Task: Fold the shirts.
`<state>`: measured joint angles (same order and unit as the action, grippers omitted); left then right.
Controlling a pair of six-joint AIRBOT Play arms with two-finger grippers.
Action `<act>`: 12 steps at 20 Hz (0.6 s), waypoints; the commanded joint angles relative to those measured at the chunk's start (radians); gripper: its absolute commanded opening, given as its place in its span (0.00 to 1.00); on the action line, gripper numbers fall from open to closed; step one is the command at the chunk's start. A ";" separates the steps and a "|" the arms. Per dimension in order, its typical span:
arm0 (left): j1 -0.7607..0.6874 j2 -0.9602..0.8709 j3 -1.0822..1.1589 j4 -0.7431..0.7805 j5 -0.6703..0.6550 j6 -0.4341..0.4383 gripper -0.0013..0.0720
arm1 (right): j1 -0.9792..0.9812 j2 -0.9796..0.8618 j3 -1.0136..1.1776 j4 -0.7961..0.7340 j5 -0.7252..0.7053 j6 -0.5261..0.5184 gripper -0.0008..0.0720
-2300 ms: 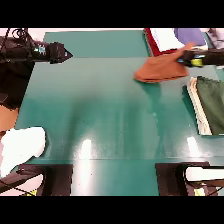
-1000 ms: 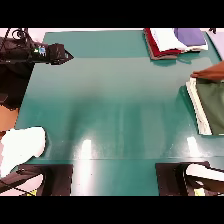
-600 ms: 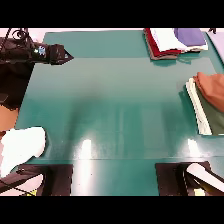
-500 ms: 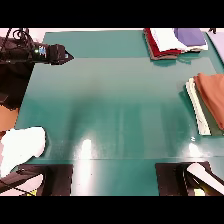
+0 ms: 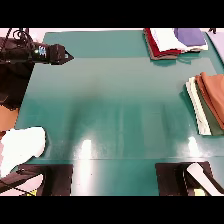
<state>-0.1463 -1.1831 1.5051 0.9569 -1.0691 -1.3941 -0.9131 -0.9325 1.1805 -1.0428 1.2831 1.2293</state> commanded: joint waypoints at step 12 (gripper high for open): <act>0.000 0.000 0.000 0.007 0.014 0.000 0.05 | 1.001 0.007 0.016 0.175 -0.240 -0.002 0.04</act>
<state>-0.1463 -1.1831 1.5051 0.9642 -1.0557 -1.3941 -0.0277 -0.9260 1.1961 -0.8738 1.0946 1.2289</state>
